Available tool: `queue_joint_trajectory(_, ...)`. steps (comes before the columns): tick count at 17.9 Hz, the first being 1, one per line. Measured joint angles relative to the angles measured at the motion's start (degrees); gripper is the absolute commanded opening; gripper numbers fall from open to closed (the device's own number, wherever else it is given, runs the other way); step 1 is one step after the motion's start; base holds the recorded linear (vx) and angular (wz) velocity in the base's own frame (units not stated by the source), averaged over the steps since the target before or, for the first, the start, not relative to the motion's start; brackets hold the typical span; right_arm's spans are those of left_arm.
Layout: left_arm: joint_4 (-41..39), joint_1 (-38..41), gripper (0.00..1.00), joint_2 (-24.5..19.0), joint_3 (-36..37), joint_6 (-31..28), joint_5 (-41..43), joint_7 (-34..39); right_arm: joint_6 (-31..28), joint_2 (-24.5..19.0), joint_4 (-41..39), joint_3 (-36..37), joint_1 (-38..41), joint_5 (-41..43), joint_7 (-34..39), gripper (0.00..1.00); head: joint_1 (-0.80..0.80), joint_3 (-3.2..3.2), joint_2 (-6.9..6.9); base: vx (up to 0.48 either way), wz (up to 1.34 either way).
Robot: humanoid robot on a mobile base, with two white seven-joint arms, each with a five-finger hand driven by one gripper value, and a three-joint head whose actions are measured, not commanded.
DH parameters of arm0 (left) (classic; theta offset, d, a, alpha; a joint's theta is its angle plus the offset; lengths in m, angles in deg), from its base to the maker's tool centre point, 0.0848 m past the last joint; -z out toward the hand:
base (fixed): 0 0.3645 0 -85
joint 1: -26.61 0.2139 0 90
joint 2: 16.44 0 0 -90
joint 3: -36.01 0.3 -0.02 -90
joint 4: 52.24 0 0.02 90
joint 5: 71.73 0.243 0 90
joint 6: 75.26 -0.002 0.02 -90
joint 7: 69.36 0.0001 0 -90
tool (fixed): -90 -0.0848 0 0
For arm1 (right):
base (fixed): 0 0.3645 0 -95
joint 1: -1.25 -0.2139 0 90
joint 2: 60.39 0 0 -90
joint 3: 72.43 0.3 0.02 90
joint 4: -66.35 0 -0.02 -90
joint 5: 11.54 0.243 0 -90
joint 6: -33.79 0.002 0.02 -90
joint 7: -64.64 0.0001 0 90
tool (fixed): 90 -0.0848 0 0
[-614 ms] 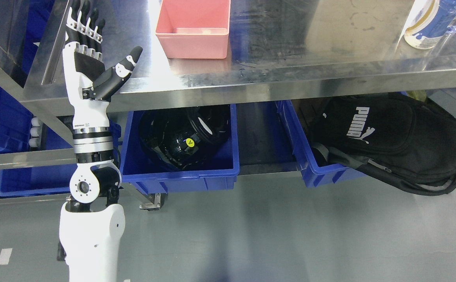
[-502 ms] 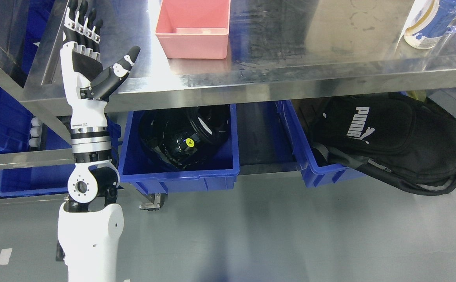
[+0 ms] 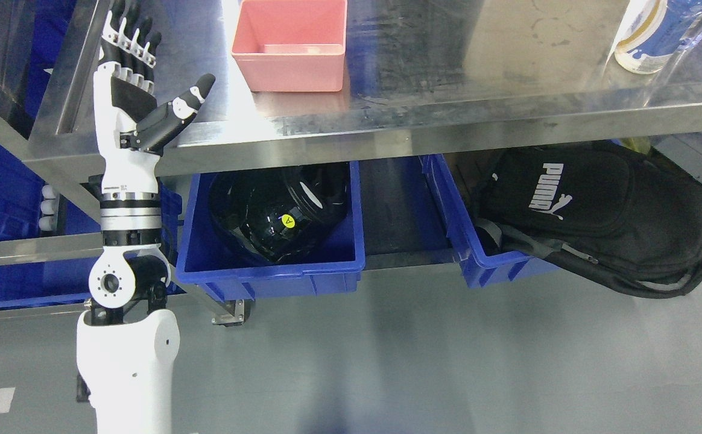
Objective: Place storage box into left shelf container
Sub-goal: 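Raise the left hand toward the pink box on the table, then reach the left hand over the pink box and close fingers on its rim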
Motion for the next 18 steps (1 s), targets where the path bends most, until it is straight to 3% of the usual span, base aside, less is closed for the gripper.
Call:
queue_joint_trajectory(3,0.05,-2.89,1.00,-0.65,-2.42,-3.08,0.13,-12.11,-0.09,0.00,0.00,0.00,0.00,0.00,0.03,1.00,0.00,0.00,0.00,0.001,0.02)
queue_joint_trajectory(7,0.64,-10.09,1.00,-4.64,-4.20,-6.02,3.53,-22.22,-0.15,0.00,0.00,0.00,0.00,0.00,-0.32,1.00,0.00,0.00,0.00,-0.001,0.00)
queue_joint_trajectory(12,3.87,-18.94,1.00,-11.30,1.42,-6.56,9.24,-28.00,-0.10,0.00,0.00,0.00,0.00,0.00,-0.37,1.00,0.00,0.00,0.00,0.000,0.00)
queue_joint_trajectory(18,9.51,-27.00,1.00,-16.36,9.99,-5.74,18.03,-42.80,-0.01,0.00,0.00,0.00,0.00,0.00,-0.39,1.00,0.00,0.00,0.00,0.000,0.00)
